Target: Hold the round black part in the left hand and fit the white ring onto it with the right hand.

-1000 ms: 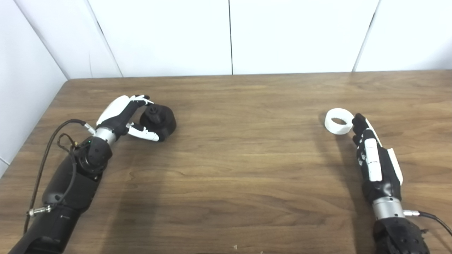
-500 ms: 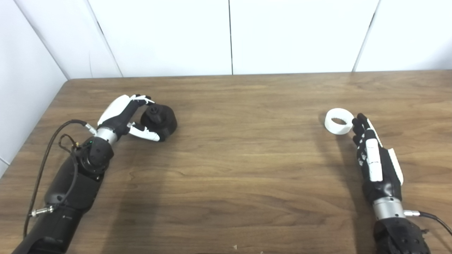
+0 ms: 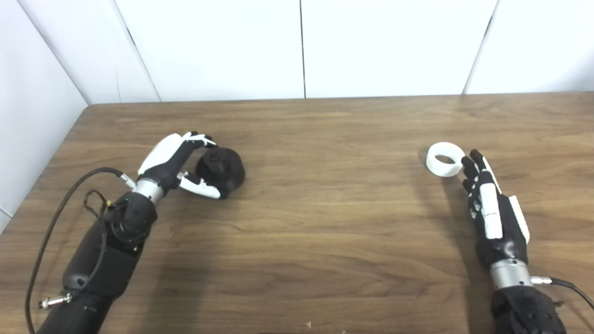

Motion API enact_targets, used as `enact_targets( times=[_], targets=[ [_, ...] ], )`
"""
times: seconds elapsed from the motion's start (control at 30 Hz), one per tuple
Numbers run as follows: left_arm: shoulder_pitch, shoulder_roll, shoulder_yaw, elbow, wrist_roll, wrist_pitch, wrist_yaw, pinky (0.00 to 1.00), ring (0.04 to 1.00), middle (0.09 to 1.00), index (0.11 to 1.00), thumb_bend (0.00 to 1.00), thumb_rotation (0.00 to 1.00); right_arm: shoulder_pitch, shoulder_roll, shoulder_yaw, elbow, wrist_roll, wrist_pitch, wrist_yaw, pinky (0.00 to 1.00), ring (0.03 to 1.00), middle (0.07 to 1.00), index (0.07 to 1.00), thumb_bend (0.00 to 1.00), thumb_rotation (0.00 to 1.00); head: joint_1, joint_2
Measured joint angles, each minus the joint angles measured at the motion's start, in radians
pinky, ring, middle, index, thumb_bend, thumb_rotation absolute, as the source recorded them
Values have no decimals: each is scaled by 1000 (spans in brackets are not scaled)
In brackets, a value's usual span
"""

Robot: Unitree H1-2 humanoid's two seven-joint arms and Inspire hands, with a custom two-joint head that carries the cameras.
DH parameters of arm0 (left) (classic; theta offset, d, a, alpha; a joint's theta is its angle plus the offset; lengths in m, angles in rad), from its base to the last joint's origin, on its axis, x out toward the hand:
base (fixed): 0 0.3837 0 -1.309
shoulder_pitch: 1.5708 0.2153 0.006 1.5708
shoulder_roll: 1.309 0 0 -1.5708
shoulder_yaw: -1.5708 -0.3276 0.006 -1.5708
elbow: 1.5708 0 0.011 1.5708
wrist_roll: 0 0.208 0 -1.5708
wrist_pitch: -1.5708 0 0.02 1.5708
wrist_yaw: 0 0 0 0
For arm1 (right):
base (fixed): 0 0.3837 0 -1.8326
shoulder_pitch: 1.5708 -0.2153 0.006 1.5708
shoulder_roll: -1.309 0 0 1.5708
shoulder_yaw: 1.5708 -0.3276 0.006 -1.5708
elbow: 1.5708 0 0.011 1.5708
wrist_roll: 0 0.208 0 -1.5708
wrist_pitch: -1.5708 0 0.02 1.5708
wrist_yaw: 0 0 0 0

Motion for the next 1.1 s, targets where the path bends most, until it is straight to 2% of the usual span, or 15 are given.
enact_targets(
  times=[0.2,0.27,0.43,0.57,0.73,0.93,1.1],
  targets=[
    [23,-7,-16,-48,3,-5,-8,913,989,906,623,857,191,0,0,3,0,-1,1,2,1000,991,945,979,600,964,0,2],
    [49,-14,-31,-98,6,-7,-14,911,991,907,624,859,197,0,-1,3,0,-1,1,4,1000,993,946,981,604,962,-3,5],
    [88,-61,-68,-167,6,-24,-35,907,989,912,633,859,221,0,0,4,0,-1,1,8,1000,993,944,982,599,962,-9,6],
    [104,-76,-113,-227,30,-24,-61,909,987,915,627,869,264,0,-1,6,-1,-1,1,12,1000,998,949,989,596,970,-18,8],
    [121,-115,-150,-243,40,-46,-67,981,997,920,632,871,268,0,-1,7,-1,-4,6,15,1000,1000,950,991,614,966,-25,6],
    [128,-117,-178,-277,67,-65,-84,984,998,916,641,871,271,1,-1,8,-4,-8,18,14,1000,995,946,991,633,960,-25,8],
    [143,-161,-205,-291,79,-76,-87,974,988,912,626,884,272,1,-1,9,-6,-15,21,14,1000,995,944,989,633,960,-26,9]
  ],
)
